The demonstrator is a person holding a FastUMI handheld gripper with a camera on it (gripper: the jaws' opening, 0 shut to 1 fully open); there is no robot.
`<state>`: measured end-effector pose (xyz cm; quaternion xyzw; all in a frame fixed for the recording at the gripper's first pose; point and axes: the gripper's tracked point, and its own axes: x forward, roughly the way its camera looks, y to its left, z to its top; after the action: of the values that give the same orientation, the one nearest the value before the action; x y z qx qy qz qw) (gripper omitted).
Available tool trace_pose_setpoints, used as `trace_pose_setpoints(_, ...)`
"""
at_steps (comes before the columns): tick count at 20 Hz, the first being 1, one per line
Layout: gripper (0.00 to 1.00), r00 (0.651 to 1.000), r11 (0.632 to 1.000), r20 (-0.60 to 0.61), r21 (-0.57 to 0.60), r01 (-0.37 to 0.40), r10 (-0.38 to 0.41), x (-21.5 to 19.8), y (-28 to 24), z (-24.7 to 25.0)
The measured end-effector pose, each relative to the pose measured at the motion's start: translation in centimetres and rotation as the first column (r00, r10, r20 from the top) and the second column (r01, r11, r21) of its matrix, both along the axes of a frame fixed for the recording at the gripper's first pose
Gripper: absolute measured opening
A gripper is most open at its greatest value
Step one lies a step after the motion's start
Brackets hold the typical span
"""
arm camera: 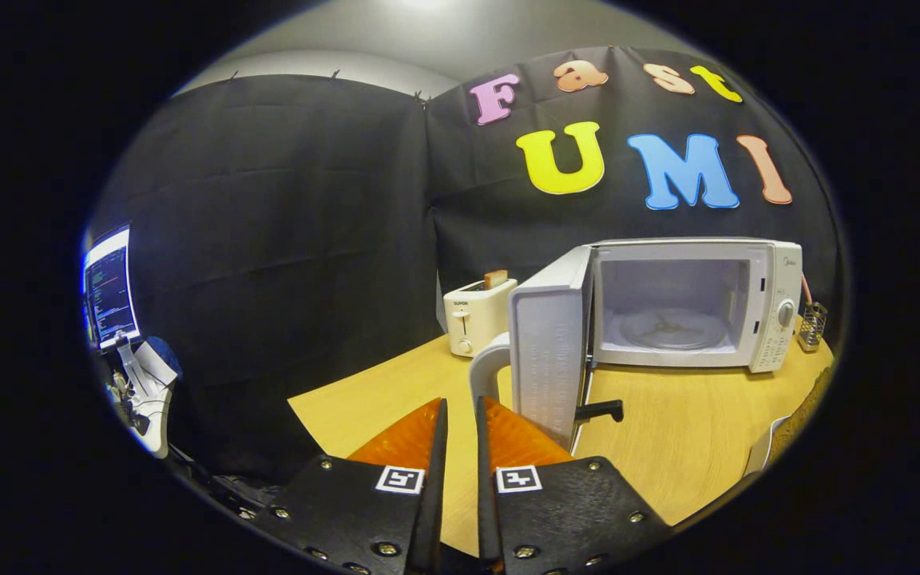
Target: Open the microwave, put the food inside, and close the microwave door.
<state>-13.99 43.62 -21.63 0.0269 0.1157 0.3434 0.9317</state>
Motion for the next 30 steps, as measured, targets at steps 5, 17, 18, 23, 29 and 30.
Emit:
trace_pose_setpoints(5,0.19,0.997,0.997,0.015,0.015,-0.082,0.082,-0.2,4.2,0.0)
trace_pose_setpoints(17,0.75,0.97,0.966,0.133,0.136,-0.222,0.204,-3.0,4.4,5.3)
trace_pose_setpoints(18,0.75,0.97,0.962,0.132,0.156,-0.222,0.203,-3.3,3.6,6.1)
trace_pose_setpoints(23,0.86,0.987,0.978,0.151,0.188,-0.086,0.058,-1.2,-3.5,9.4)
trace_pose_setpoints(29,0.87,0.951,0.967,0.206,0.154,0.202,-0.231,4.0,-15.9,11.0)
trace_pose_setpoints(30,0.87,0.939,0.958,0.211,0.151,0.244,-0.273,4.6,-18.0,11.1)
